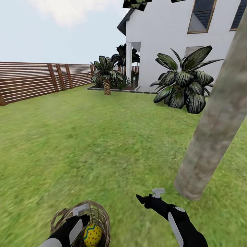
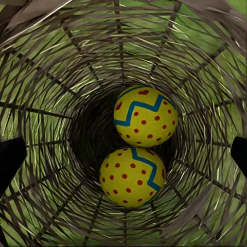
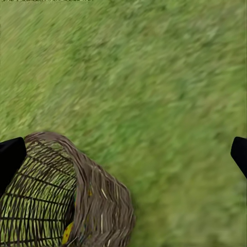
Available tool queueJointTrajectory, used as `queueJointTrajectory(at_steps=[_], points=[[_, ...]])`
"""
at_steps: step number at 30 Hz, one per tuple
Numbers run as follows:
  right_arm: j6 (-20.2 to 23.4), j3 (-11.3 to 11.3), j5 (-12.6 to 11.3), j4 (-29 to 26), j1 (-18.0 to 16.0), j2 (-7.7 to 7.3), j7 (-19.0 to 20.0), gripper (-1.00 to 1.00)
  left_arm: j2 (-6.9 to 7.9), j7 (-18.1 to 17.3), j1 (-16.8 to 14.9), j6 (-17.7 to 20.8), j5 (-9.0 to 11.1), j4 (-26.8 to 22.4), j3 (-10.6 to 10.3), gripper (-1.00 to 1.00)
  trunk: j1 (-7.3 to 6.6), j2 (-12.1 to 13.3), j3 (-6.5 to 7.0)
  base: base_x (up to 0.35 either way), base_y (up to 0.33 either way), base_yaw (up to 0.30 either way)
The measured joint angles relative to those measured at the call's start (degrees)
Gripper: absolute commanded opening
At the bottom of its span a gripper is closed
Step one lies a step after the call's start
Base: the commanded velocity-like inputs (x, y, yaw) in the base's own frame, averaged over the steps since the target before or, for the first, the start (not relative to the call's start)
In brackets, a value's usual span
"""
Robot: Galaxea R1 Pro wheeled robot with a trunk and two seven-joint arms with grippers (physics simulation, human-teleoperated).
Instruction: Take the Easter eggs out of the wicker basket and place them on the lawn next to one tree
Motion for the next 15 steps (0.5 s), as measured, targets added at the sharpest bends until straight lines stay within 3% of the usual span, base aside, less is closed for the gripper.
queueJointTrajectory(at_steps=[11,15], points=[[0.13,-0.24,0.03,-0.38,0.00,0.06,-0.31,1.00,0.01,-0.16,0.00,1.37,0.29,-0.29,0.04,1.00,2.42,-4.41,-1.98,0.000,0.000,0.000],[0.05,-0.23,0.05,-0.41,0.00,0.00,-0.35,1.00,0.08,-0.22,0.00,3.16,2.42,-0.57,0.08,1.00,3.30,-6.02,-2.69,0.000,0.000,0.000]])
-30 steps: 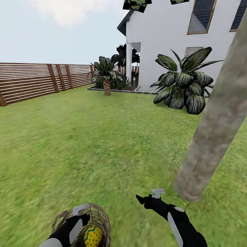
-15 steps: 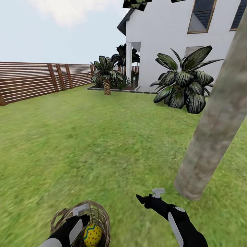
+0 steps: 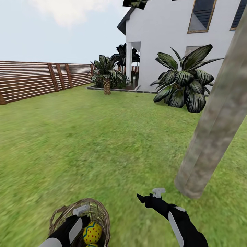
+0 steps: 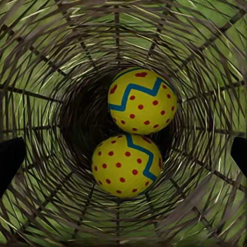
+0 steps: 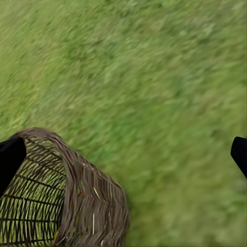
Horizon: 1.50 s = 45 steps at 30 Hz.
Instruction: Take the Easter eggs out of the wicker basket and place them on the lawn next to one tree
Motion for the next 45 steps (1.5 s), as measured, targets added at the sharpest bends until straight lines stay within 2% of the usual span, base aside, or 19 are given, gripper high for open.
queueJointTrajectory(at_steps=[8,45], points=[[0.12,0.00,0.02,-0.01,0.00,-0.07,-0.14,1.00,0.07,-0.24,0.00,1.23,1.02,-0.09,0.02,1.00,1.76,-3.21,-1.44,0.000,0.000,0.000],[-0.01,0.01,0.04,0.17,0.00,-0.09,-0.29,1.00,0.38,-0.28,-0.09,1.47,1.06,0.08,0.02,1.00,9.89,-18.05,-8.08,0.000,0.000,0.000]])
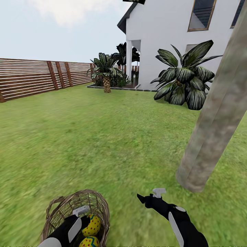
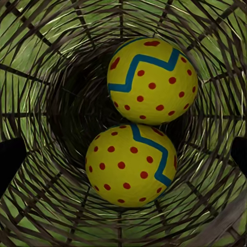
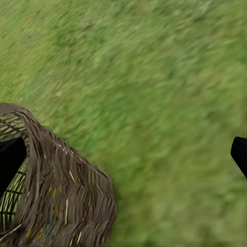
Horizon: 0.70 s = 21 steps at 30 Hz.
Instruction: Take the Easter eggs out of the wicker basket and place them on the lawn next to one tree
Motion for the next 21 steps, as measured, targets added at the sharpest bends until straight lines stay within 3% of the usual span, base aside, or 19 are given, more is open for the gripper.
queueJointTrajectory(at_steps=[21], points=[[-0.02,0.00,0.00,0.00,0.00,0.01,-0.07,1.00,0.00,-0.27,0.01,0.00,-0.07,0.40,-0.02,1.00,4.61,-8.42,-3.77,0.000,0.000,0.000]])
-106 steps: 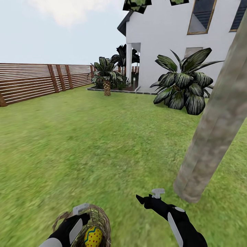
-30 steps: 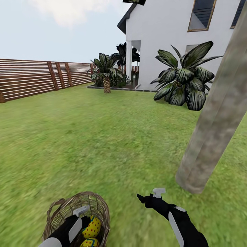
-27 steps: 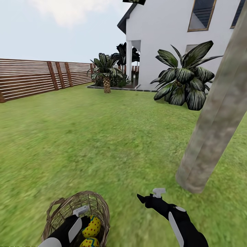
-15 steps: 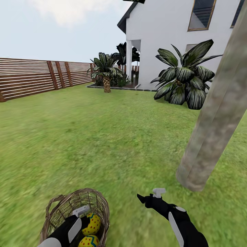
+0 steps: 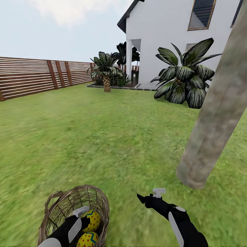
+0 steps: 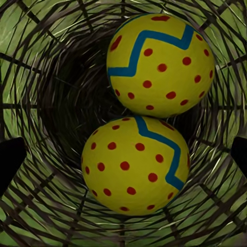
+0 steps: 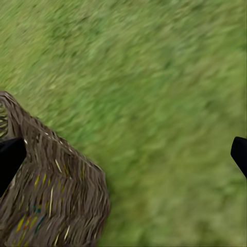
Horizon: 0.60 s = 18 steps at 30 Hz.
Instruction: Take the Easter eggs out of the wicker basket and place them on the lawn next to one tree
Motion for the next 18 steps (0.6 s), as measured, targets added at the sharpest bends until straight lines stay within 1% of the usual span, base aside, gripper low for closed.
queueJointTrajectory(at_steps=[7,13,18], points=[[0.03,0.00,0.01,0.03,0.00,-0.01,0.00,1.00,0.00,-0.29,-0.01,0.00,-0.18,0.03,0.00,1.00,1.54,-2.81,-1.26,0.000,0.000,0.000],[0.02,0.00,-0.03,0.04,0.00,-0.01,0.00,1.00,0.00,-2.16,-0.01,0.03,-0.19,0.03,-0.05,1.00,2.86,-5.21,-2.33,0.000,0.000,0.000],[0.02,0.00,-0.01,0.06,0.00,-0.01,0.00,1.00,0.00,-2.58,-0.02,0.06,-0.21,0.05,-0.01,1.00,3.96,-7.22,-3.23,0.000,0.000,0.000]])
